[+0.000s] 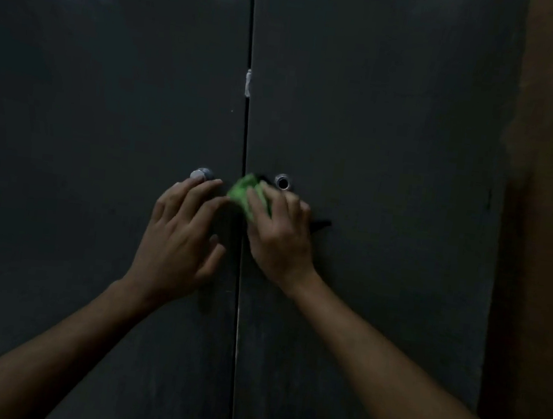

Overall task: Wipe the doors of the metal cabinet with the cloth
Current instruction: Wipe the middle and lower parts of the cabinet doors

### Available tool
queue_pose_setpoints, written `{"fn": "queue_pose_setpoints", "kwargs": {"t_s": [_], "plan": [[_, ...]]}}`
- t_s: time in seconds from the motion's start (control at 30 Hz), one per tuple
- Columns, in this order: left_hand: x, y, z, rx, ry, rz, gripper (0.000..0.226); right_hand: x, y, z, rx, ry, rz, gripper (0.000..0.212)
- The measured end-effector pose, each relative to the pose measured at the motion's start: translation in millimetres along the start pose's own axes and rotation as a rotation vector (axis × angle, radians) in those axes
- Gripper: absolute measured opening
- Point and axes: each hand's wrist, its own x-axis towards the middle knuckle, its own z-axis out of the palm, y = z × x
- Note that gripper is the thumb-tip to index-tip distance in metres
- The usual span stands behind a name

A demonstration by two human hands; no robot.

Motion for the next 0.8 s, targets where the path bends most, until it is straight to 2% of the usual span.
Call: {"fn": "queue_pose_setpoints", "kwargs": {"t_s": [0.07,0.13,0.2,0.3,0.37,0.4,0.5,0.57,0.6,0.67,0.73,0.77,0.8], "plan": [[-3.3,-12.5,-3.2,0.069,-0.084,0.088,0.062,-56.4,15.3,-13.8,0.018,-0.075,-0.207,0.039],[-6.7,-18.8,-4.3,0.097,-0.131,0.148,0.062,-64.8,36.1,-25.6,0.023,-0.127,-0.299,0.040],[-9.0,-18.2,-4.0,0.103,-0.144,0.160,0.064,-35.2,37.7,-20.7,-0.025,-0.092,-0.243,0.041],[-11.3,-14.7,-4.4,0.064,-0.130,0.103,0.068,28.8,13.6,0.8,-0.069,0.001,0.007,0.042],[-14.5,-15.6,-4.7,0.029,-0.116,0.077,0.068,31.8,-7.6,10.2,-0.011,0.021,0.116,0.042],[-17.2,-17.0,-5.0,0.018,-0.119,0.063,0.068,13.7,-14.4,13.7,0.003,0.004,0.066,0.042],[-24.6,-16.6,-6.2,0.031,-0.168,0.075,0.068,-76.1,-9.4,4.2,0.086,-0.131,-0.278,0.040],[-30.6,-6.4,-4.8,0.051,-0.203,0.175,0.065,-106.4,18.3,-9.7,0.075,-0.160,-0.293,0.038],[-32.8,1.0,-3.2,0.066,-0.214,0.241,0.065,-108.9,33.8,-13.4,0.030,-0.132,-0.222,0.038],[-32.7,14.9,0.6,0.059,-0.235,0.318,0.066,-96.0,55.5,-15.8,-0.055,-0.036,0.056,0.039],[-27.4,21.9,5.0,-0.025,-0.216,0.264,0.065,-73.0,50.1,-9.2,-0.059,0.119,0.446,0.036],[-23.9,23.9,6.7,-0.082,-0.210,0.207,0.066,-64.8,36.3,-2.9,-0.041,0.185,0.577,0.035],[-20.8,25.5,7.8,-0.130,-0.208,0.149,0.067,-60.3,18.7,4.1,-0.027,0.211,0.609,0.036]]}}
